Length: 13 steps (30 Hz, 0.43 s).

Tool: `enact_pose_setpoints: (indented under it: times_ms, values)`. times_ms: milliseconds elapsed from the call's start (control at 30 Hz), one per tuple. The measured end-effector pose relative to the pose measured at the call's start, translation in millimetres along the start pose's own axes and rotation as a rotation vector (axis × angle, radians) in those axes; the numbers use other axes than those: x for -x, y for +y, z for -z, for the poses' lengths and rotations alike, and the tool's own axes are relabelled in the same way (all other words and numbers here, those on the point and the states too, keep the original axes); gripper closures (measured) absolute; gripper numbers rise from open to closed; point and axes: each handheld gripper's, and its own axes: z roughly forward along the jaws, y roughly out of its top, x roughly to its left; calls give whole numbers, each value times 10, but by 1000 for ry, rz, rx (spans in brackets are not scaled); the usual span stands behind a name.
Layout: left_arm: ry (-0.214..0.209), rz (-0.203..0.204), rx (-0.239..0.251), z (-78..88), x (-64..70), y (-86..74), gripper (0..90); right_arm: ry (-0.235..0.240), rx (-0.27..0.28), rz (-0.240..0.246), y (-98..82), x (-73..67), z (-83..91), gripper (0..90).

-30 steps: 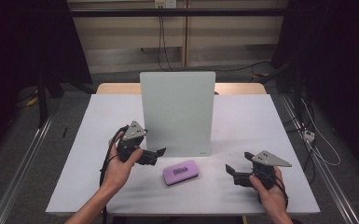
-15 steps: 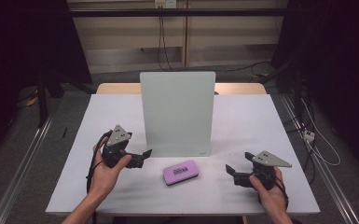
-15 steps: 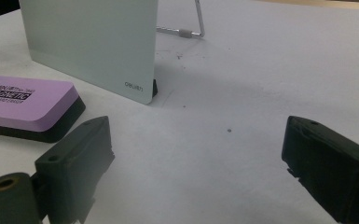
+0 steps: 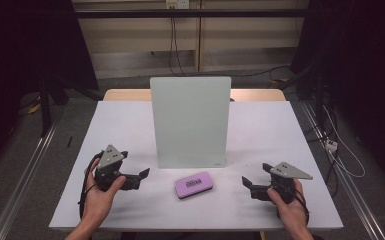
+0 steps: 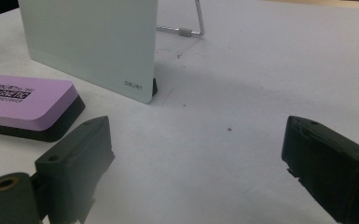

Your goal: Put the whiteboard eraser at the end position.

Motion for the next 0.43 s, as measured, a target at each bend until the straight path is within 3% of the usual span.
enact_pose_setpoints:
  times_ms: [200,433]
  values:
    - [24,37,22,74,-86,-200,51,-1,-1,1,-5,2,8,86]
    - [21,62,22,28,-77,-212,52,-6,-1,-6,-12,16,15,86]
